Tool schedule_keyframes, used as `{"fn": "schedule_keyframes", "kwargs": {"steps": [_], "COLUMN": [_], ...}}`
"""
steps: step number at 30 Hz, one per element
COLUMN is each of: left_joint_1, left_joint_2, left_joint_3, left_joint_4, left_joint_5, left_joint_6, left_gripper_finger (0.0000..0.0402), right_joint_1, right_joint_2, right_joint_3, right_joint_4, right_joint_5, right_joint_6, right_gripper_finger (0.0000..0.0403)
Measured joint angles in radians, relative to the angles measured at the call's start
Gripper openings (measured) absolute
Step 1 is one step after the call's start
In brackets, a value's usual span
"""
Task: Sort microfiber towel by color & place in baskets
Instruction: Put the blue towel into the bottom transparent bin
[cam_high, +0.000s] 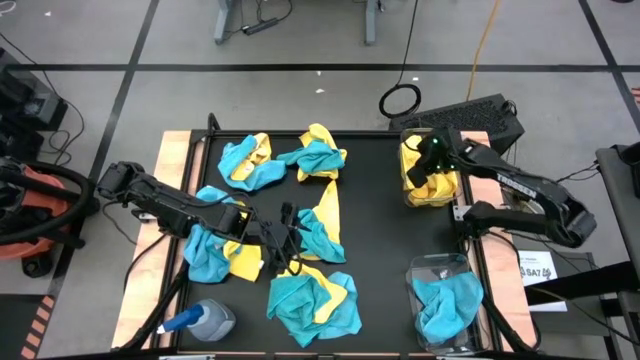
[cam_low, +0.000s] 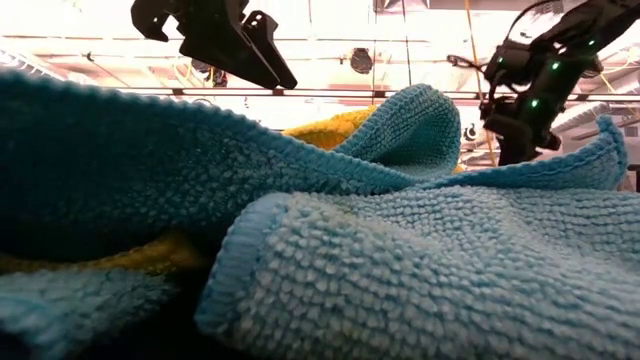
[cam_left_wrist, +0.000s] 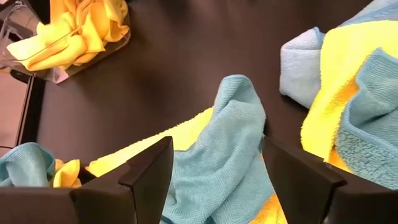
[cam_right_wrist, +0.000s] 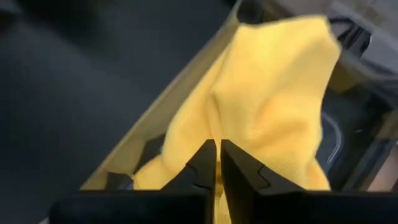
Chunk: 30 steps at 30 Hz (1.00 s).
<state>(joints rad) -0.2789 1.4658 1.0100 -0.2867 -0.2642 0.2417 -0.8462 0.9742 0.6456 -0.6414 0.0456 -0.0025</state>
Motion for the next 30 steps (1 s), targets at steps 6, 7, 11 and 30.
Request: {"fn": "schedule_keyframes", "kwargs": {"steps": [6,7,11,30], "left_joint_1": [0.018,0.021,0.035,0.12], "left_joint_2": [0.0,0.0,0.012,0.249], "left_joint_3": [0.0,0.0,0.002,0.002], "left_joint_4": [0.0,0.0,0.005,0.088], "left_joint_5": [0.013,0.024,0.036,0.102], "left_joint_6": [0.0,0.0,0.0,-0.001], "left_gripper_finger": [0.0254,0.0254,0.0254,0.0253], "right_joint_1": [0.028,0.033,0.055,0.38], "right_joint_2": [-0.118,-0.134,-0.185,-0.228], "right_joint_3": [0.0,0.0,0.0,0.0], "right_joint_4": [0.001,0.003,0.009,0.256], "right_joint_5": [-0.039,-0.067,-0.209,-0.571], "right_joint_6": [0.014,0.019,0.039,0.152], "right_gripper_finger": [0.0076,0.0087,0.0135,0.026]}}
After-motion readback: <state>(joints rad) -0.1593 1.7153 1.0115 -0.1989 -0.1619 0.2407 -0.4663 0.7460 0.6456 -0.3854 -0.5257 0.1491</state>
